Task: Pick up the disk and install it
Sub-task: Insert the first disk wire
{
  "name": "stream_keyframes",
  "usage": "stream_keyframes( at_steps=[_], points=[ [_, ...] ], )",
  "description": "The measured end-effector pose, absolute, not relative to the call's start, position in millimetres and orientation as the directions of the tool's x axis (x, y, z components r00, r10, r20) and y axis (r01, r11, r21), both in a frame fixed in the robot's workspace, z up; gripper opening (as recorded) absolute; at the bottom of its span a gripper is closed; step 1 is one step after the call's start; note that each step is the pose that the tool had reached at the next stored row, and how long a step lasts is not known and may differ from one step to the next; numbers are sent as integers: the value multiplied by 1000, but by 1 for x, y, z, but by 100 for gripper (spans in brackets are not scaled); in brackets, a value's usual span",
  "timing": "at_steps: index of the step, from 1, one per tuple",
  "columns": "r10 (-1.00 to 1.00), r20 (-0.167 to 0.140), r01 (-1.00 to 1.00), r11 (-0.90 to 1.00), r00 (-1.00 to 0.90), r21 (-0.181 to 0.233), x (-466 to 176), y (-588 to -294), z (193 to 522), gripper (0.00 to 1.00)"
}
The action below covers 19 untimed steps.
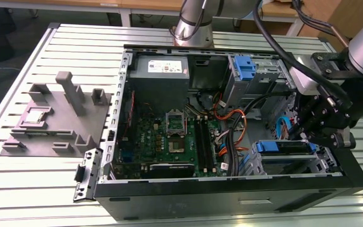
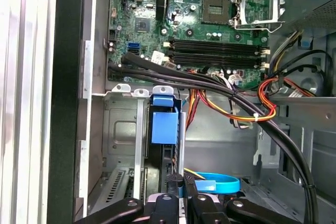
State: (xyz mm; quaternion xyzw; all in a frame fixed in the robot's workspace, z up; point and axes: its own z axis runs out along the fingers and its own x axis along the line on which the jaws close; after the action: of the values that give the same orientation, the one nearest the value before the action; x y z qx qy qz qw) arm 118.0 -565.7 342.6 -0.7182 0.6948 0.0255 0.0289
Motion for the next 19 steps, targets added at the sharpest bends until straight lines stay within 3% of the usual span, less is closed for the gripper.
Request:
stream_keyframes(
  at_steps=[19],
  points=[
    [-998, -61, -999, -32, 33, -13, 114, -568, 338, 16]
  ],
)
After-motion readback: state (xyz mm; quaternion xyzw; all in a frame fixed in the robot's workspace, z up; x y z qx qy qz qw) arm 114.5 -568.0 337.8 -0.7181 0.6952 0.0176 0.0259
